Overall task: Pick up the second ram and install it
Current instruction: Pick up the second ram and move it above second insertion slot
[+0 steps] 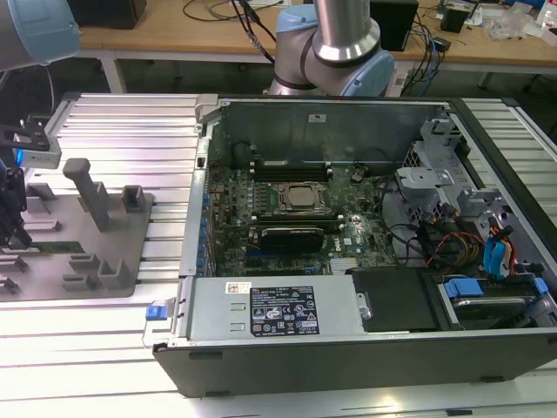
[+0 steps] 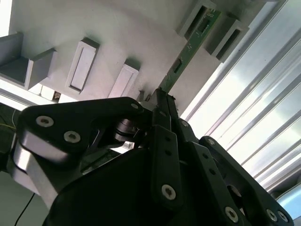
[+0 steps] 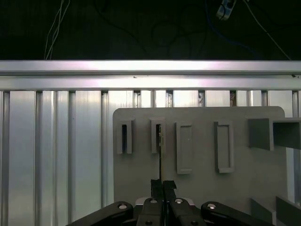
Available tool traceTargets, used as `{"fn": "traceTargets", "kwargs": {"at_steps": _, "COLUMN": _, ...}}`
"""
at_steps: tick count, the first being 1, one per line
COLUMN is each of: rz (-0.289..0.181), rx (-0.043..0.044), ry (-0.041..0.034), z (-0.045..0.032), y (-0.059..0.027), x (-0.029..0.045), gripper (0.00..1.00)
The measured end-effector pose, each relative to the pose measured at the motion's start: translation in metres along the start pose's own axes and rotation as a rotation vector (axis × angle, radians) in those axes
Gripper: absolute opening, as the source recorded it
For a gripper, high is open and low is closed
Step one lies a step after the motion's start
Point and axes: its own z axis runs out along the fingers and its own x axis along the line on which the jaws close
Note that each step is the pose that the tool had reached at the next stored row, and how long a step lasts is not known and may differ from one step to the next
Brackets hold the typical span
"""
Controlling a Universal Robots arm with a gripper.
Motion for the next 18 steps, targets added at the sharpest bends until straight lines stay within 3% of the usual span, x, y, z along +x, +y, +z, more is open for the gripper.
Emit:
{"fn": "traceTargets", "kwargs": {"at_steps": 8, "rz": 0.000, "rx": -0.0001, "ry": 0.0001, "z": -0.0005, "y": 0.0000, "x": 0.0000, "gripper": 0.09}}
{"fn": "traceTargets", "kwargs": {"at_steps": 18, "rz": 0.000, "rx": -0.0001, "ry": -0.0001, "z": -0.0252, "y": 0.0010, "x": -0.0002, "gripper": 0.09}}
